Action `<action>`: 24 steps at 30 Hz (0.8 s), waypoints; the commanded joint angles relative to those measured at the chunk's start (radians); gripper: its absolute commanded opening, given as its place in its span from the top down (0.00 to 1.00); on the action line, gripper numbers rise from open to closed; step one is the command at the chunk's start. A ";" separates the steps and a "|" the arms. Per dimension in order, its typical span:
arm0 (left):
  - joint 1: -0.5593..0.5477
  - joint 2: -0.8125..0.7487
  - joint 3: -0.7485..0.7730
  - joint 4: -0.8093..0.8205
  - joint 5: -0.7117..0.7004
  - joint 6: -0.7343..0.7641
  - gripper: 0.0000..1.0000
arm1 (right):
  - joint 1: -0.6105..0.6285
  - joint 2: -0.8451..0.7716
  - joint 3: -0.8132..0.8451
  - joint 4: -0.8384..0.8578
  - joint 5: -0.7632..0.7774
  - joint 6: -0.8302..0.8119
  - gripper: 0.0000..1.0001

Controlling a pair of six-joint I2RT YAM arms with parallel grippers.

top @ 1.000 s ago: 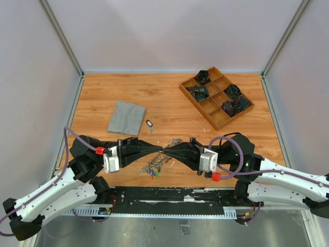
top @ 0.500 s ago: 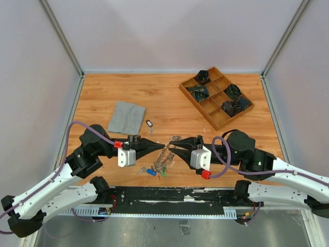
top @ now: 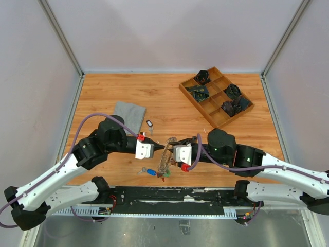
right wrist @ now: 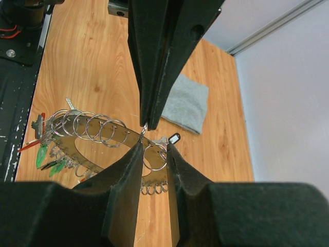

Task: Put the keys on the keyring

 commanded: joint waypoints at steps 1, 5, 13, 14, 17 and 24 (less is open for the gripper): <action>-0.006 0.017 0.063 -0.036 -0.054 0.031 0.99 | 0.008 0.024 0.046 -0.026 0.013 0.053 0.73; -0.006 0.031 0.072 -0.057 -0.068 0.040 0.99 | 0.008 0.035 0.036 -0.002 0.013 0.083 0.72; -0.006 0.024 0.068 -0.049 -0.066 0.042 1.00 | 0.008 0.069 0.035 0.039 0.022 0.115 0.75; -0.006 0.023 0.069 -0.048 -0.067 0.041 1.00 | 0.008 0.075 0.036 0.042 0.023 0.118 0.75; -0.006 0.020 0.069 -0.047 -0.066 0.040 1.00 | 0.008 0.093 0.040 0.044 0.028 0.125 0.76; -0.006 0.011 0.064 -0.042 -0.061 0.040 1.00 | 0.008 0.114 0.043 0.059 0.041 0.135 0.85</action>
